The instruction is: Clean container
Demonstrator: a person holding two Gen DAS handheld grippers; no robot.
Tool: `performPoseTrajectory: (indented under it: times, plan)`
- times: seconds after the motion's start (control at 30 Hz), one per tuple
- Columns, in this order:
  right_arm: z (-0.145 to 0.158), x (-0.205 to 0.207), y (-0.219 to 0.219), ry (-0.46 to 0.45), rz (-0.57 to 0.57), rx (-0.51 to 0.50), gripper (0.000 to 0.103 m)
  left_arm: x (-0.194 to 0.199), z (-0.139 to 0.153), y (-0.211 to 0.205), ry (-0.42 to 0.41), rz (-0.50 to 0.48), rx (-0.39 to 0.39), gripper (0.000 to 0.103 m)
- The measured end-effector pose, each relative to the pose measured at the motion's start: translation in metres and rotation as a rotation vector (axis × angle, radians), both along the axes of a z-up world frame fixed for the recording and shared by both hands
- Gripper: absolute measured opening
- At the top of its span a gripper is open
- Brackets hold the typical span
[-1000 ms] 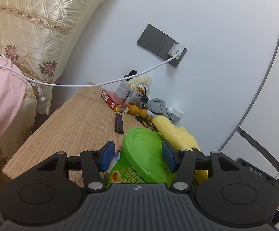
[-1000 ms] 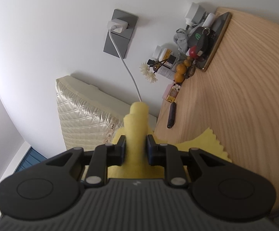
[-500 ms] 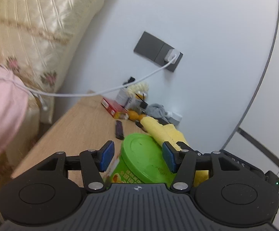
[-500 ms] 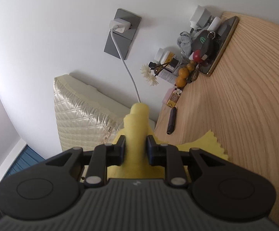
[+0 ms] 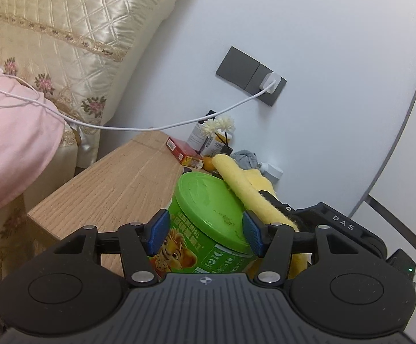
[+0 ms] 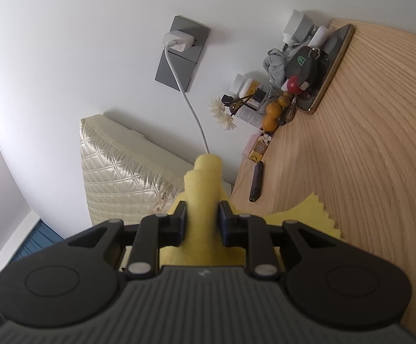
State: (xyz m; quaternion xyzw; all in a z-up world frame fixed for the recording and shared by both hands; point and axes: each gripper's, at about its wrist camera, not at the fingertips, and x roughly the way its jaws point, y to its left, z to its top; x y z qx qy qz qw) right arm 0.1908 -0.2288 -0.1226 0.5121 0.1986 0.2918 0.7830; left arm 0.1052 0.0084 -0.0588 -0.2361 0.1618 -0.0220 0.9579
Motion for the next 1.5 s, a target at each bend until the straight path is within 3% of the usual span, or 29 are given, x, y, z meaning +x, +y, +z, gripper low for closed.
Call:
performPoseTrajectory:
  times: [0.5,0.8,1.27,1.37,1.5]
  plan:
    - [-0.005,-0.021,-0.012,0.017,-0.017,0.032,0.024,0.018,-0.001,0.004,-0.018,-0.058,0.026,0.061]
    - [-0.006,0.027,-0.001,0.042,0.016,0.084,0.024,0.020,-0.004,0.008,-0.035,-0.078,0.029,0.061]
    - [-0.006,-0.012,-0.015,0.041,0.020,0.087,0.024,0.024,-0.003,0.014,-0.030,-0.105,0.022,0.061]
    - [-0.009,-0.002,-0.015,0.049,0.017,0.108,0.024,0.027,-0.002,0.017,-0.027,-0.129,0.029,0.061]
    - [0.000,0.025,-0.005,0.014,0.032,0.036,0.024,0.030,-0.001,0.021,-0.023,-0.163,0.044,0.061]
